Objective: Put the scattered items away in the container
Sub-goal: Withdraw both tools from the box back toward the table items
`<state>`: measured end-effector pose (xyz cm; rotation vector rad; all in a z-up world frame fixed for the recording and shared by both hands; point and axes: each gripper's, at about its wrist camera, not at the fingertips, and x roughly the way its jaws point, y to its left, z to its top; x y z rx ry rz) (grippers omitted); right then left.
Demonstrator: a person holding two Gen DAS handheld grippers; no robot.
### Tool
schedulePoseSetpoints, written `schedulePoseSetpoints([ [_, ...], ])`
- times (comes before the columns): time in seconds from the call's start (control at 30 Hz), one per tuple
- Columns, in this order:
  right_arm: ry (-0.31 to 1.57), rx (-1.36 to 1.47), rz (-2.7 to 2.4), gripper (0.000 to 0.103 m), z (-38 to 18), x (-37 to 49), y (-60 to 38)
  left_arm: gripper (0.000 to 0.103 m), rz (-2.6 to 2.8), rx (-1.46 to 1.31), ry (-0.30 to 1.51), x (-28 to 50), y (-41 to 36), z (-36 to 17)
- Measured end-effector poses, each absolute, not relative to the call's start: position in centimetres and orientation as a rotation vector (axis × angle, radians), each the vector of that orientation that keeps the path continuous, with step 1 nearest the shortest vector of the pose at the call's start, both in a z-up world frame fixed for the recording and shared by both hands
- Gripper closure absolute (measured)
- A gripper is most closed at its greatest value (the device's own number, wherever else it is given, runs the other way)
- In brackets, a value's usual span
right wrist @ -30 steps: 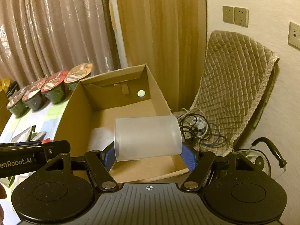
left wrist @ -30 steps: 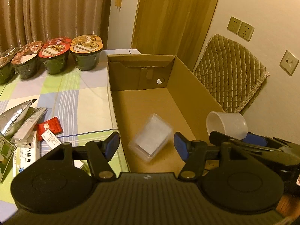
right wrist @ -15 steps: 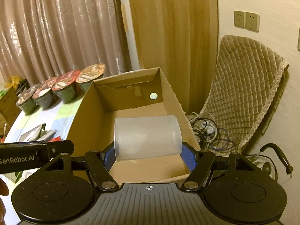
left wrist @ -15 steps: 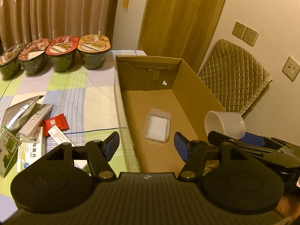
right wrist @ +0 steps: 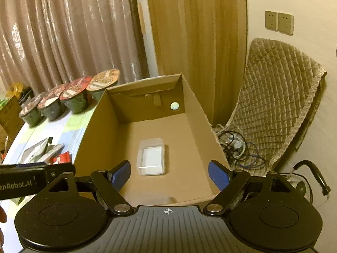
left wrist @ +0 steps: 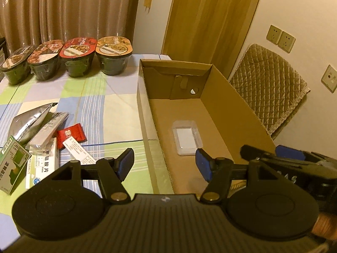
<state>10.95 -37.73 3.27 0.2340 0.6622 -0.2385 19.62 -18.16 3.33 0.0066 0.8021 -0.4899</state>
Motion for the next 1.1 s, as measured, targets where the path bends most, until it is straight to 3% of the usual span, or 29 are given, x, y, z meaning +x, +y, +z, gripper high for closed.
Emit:
schedulePoseSetpoints([
  [1.1, 0.665, 0.199, -0.182, 0.017, 5.2, 7.4, -32.7, 0.038, -0.375, -0.014, 0.827, 14.0, -8.8, 3.4],
])
